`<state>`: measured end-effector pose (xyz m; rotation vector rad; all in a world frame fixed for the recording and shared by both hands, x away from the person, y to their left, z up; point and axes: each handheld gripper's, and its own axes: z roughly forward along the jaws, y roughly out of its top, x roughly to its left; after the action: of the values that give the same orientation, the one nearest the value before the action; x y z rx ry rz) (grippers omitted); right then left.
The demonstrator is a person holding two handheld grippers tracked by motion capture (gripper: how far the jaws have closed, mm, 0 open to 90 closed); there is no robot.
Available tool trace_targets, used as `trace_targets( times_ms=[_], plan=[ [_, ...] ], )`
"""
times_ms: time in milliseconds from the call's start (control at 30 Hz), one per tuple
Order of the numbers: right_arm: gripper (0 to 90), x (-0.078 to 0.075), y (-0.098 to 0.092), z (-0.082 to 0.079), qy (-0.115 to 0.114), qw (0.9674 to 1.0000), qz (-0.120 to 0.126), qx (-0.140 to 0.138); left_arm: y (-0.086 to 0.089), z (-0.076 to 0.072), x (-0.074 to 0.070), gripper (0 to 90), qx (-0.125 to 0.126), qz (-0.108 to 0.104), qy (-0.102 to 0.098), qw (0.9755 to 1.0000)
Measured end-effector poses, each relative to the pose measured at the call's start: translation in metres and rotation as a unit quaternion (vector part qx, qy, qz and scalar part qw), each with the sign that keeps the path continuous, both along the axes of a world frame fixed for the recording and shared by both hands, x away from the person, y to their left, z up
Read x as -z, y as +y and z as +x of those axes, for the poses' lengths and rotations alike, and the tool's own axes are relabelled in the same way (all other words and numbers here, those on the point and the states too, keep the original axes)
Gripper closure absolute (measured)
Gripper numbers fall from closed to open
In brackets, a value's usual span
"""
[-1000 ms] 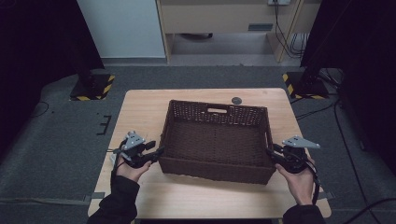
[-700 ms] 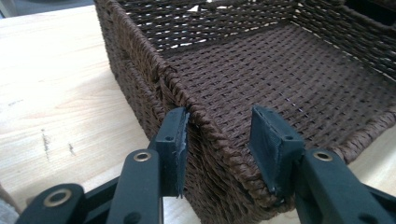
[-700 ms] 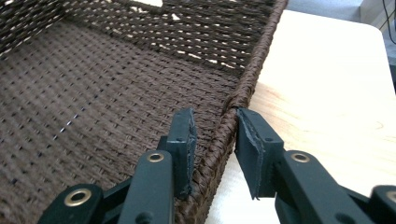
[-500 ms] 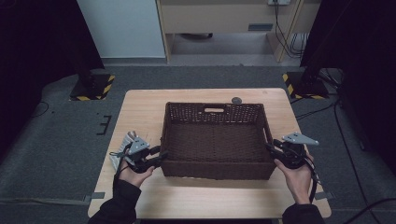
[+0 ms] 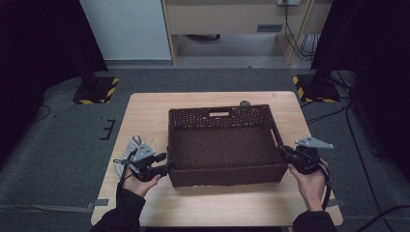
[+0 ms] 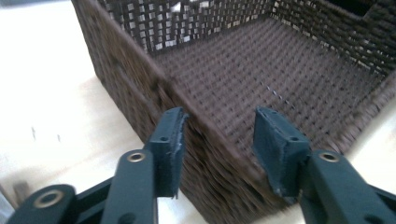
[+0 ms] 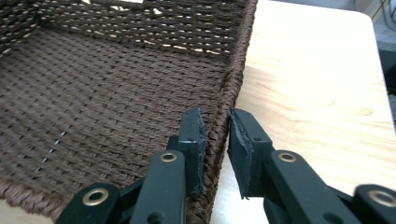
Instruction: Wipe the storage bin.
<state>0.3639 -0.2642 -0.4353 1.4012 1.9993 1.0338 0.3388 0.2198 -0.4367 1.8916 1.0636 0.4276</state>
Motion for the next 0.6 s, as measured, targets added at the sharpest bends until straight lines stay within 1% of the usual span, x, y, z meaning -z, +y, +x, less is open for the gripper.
trace_targets(
  times_ms=[33, 100, 133, 167, 233, 333, 367, 400, 467, 567, 600],
  plan=[
    [75.9, 0.000, 0.000, 0.002, -0.001, 1.0000, 0.000, 0.003, 0.001, 0.002, -0.001, 51.4, -0.006, 0.000, -0.003, 1.0000],
    [75.7, 0.001, 0.000, 0.006, -0.004, 1.0000, -0.003, 0.004, 0.001, 0.006, 0.000, 50.4, -0.010, -0.002, -0.007, 0.9999],
    [74.3, 0.002, 0.000, 0.007, -0.009, 0.9999, -0.004, 0.005, 0.001, 0.008, 0.002, 50.5, -0.008, -0.002, -0.006, 1.0000],
    [71.8, 0.002, 0.001, 0.007, -0.009, 1.0000, -0.002, 0.004, 0.001, 0.009, 0.004, 50.4, -0.004, -0.003, -0.003, 1.0000],
    [65.5, 0.001, 0.002, 0.006, -0.015, 0.9999, -0.006, 0.004, -0.001, 0.011, 0.008, 51.2, 0.005, -0.012, 0.005, 0.9999],
    [60.5, -0.005, 0.002, 0.001, -0.024, 0.9997, 0.008, -0.006, -0.004, 0.009, 0.009, 51.4, 0.004, -0.007, 0.002, 1.0000],
    [60.0, -0.007, 0.001, -0.002, -0.024, 0.9996, 0.010, -0.009, -0.004, 0.008, 0.008, 52.0, 0.004, -0.007, 0.002, 1.0000],
    [60.1, -0.008, 0.001, -0.004, -0.025, 0.9996, 0.011, -0.007, -0.004, 0.007, 0.008, 52.3, 0.004, -0.006, 0.002, 1.0000],
    [61.1, -0.008, -0.001, -0.007, -0.020, 0.9998, 0.009, -0.001, -0.005, 0.005, 0.008, 52.3, 0.003, -0.009, 0.003, 1.0000],
    [65.9, -0.004, -0.003, -0.008, 0.001, 1.0000, 0.003, 0.000, -0.008, 0.000, 0.007, 51.9, 0.008, -0.006, 0.002, 1.0000],
    [67.9, -0.002, -0.003, -0.007, 0.003, 1.0000, -0.005, 0.003, -0.008, -0.001, 0.006, 51.8, 0.009, -0.004, 0.002, 0.9999]
  ],
)
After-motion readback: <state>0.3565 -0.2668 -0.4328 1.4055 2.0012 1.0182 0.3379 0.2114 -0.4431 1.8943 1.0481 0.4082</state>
